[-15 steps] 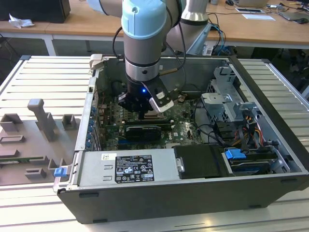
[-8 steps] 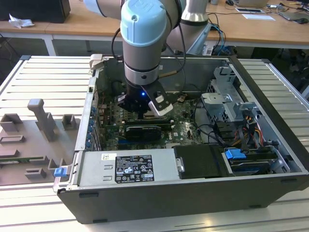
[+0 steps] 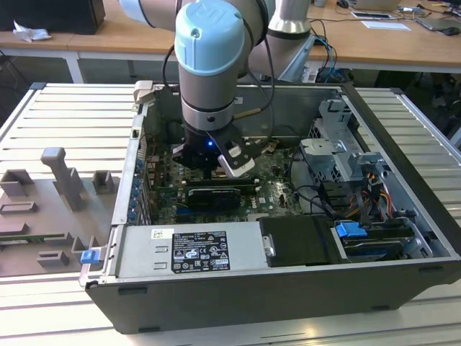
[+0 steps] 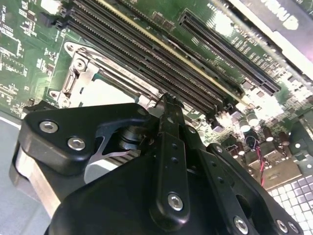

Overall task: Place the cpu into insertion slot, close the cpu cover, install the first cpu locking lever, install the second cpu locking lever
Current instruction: 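Install the second cpu locking lever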

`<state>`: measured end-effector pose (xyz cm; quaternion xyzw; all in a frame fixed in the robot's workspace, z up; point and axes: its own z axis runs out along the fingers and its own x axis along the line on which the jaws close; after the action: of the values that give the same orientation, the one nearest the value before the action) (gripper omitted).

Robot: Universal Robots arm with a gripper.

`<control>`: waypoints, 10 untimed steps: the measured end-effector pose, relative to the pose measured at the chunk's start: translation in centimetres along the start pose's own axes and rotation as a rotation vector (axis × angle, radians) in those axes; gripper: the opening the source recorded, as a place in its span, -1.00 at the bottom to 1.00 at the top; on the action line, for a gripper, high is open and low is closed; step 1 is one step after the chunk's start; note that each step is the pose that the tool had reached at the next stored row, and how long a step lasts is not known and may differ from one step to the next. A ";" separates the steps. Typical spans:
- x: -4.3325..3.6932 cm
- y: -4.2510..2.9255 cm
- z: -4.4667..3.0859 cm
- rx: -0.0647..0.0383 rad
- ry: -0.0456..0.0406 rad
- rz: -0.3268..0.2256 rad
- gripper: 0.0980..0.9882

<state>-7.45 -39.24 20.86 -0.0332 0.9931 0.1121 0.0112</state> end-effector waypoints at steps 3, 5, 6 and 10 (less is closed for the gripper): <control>0.01 -0.10 0.35 -0.007 0.0004 -0.003 -0.98; 0.02 -0.17 0.46 -0.015 0.0004 -0.005 -0.98; 0.05 -0.21 0.52 -0.020 0.0002 -0.007 -0.98; 0.33 -0.25 0.67 -0.028 0.0010 -0.012 -0.98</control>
<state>-7.75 -39.36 20.14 -0.0395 0.9912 0.1257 0.0109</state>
